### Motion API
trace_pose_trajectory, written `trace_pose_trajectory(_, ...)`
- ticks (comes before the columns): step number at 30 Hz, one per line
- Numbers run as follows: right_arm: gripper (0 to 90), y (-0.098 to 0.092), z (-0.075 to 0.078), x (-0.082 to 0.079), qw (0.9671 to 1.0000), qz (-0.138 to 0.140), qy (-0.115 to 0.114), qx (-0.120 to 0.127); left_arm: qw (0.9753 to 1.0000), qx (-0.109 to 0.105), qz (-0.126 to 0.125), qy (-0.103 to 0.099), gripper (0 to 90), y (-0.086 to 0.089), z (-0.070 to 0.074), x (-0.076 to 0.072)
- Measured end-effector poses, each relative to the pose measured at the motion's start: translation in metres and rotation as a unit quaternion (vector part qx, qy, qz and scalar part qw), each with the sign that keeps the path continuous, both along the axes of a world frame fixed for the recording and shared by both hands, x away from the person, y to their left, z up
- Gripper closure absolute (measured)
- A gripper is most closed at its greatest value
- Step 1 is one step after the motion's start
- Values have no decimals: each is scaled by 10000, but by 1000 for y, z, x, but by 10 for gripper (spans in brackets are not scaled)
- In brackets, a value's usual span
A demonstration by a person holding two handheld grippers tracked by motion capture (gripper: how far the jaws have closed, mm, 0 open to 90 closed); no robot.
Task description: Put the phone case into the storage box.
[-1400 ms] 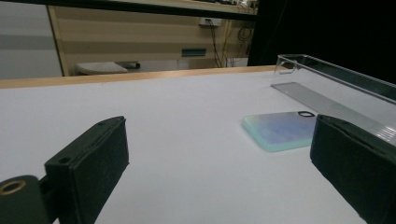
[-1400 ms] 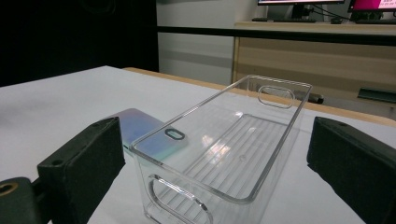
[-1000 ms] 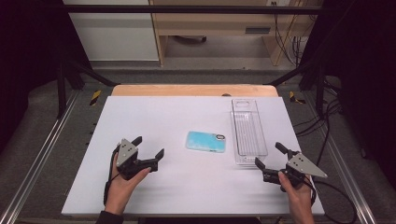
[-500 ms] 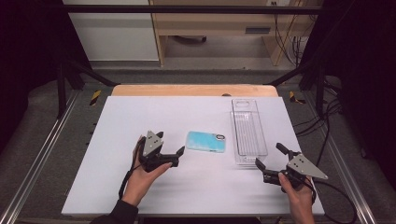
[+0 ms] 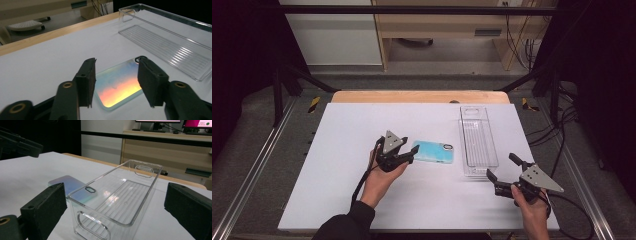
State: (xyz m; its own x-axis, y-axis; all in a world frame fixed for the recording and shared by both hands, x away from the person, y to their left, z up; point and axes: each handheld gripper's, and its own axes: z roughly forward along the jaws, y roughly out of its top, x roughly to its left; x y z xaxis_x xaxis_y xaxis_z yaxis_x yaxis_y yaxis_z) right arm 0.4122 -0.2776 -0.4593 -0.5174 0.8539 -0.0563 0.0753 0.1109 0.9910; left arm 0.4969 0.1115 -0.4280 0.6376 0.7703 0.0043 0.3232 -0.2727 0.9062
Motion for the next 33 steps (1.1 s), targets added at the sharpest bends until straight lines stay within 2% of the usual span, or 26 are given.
trace_pose_trajectory(2, 43, 1, 0, 0, 10000, 6, -3, -10, 9998, 91, 159, -55, 576, -5, 0, 2)
trace_pose_trajectory(4, 43, 1, 0, 0, 10000, 29, -1, -14, 9997, -67, 244, 40, 629, -8, 1, 7)
trace_pose_trajectory(7, 42, 1, 1, 0, 10000, 46, -7, 8, 9993, -195, 291, 123, 720, -14, 2, 14)
trace_pose_trajectory(8, 42, 1, 0, 0, 10000, 46, -11, 1, 9992, -180, 325, 146, 752, -16, 3, 16)
trace_pose_trajectory(11, 42, 1, 0, 0, 10000, 58, -13, 0, 9994, -116, 212, 257, 860, -23, 2, 23)
trace_pose_trajectory(13, 42, 1, 1, -1, 10000, 67, -12, 6, 9990, -193, 154, 366, 896, -27, 0, 27)
trace_pose_trajectory(18, 41, 1, 0, -1, 10000, 39, 3, -9, 9984, -80, 216, 511, 899, -30, -10, 36)
trace_pose_trajectory(20, 40, 1, 1, -2, 10000, 23, -7, -22, 9982, -83, 265, 523, 900, -30, -11, 38)
trace_pose_trajectory(24, 40, -1, 1, -3, 10000, -26, -8, -45, 9969, -139, 355, 684, 900, -29, -11, 42)
trace_pose_trajectory(29, 39, 0, 0, -2, 10000, -21, 7, -78, 9967, -14, 300, 749, 900, -34, -16, 44)
trace_pose_trajectory(31, 38, 0, 0, -3, 10000, -23, 12, -91, 9965, -52, 287, 783, 900, -35, -16, 45)
trace_pose_trajectory(33, 37, 0, 0, -3, 10000, -17, 22, -95, 9965, 2, 241, 796, 900, -38, -15, 45)
